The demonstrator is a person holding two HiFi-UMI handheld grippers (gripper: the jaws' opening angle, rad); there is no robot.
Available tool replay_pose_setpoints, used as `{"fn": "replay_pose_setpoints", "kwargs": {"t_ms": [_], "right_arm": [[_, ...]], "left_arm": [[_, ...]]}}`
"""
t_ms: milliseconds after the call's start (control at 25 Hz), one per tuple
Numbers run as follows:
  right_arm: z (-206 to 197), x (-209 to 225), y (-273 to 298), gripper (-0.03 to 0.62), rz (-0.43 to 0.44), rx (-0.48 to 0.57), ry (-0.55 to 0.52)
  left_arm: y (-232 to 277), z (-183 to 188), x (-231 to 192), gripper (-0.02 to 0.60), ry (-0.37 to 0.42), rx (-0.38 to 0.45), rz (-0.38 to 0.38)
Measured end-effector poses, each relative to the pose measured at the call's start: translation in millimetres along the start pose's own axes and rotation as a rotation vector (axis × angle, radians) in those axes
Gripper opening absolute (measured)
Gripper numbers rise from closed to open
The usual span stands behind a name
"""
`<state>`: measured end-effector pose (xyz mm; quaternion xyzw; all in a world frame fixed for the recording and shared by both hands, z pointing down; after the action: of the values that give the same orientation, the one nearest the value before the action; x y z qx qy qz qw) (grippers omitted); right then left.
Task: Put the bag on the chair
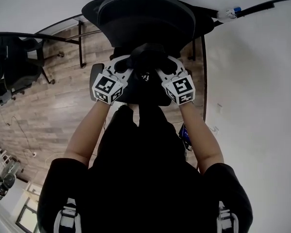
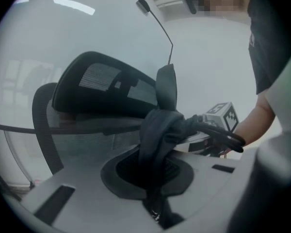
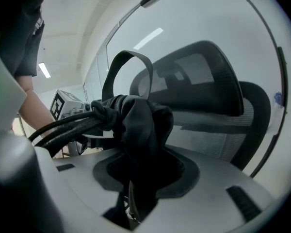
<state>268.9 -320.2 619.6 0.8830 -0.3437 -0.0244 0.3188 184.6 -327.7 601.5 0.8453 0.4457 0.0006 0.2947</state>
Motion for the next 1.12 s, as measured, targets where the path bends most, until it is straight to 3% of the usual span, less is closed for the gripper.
{"fn": "replay_pose_setpoints", "kwargs": {"t_ms": [480, 680, 920, 1120], "right_arm": [[-86, 63, 86, 0.132, 0.037, -0.192, 0.171], [-87, 79, 103, 0.138, 0.031, -0.191, 0.186], [-99, 96, 123, 0.150, 0.011, -0.248, 0.239], [-107, 107, 129, 0.209, -0.004, -0.277, 0.271]], "left_arm": [[100, -73, -52, 0.031, -0.096, -0.172, 0.012], [117, -77, -74, 0.031, -0.127, -0.176, 0.057], [139, -90, -102, 0.035, -0.174, -0.296, 0.131], [144, -91, -111, 0.163, -0.126, -0.338, 0.162]]}}
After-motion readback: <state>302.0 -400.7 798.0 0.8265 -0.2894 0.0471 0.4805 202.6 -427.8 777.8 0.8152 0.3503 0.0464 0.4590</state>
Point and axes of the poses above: the fingertips, and each gripper's own axes: y forward along the fingers, x to its right, z out of its top, the point moved 1 cm from there along -y, backward along the fingers, and after that the axes turned 9 degrees about -x, right-handed, at the moved point
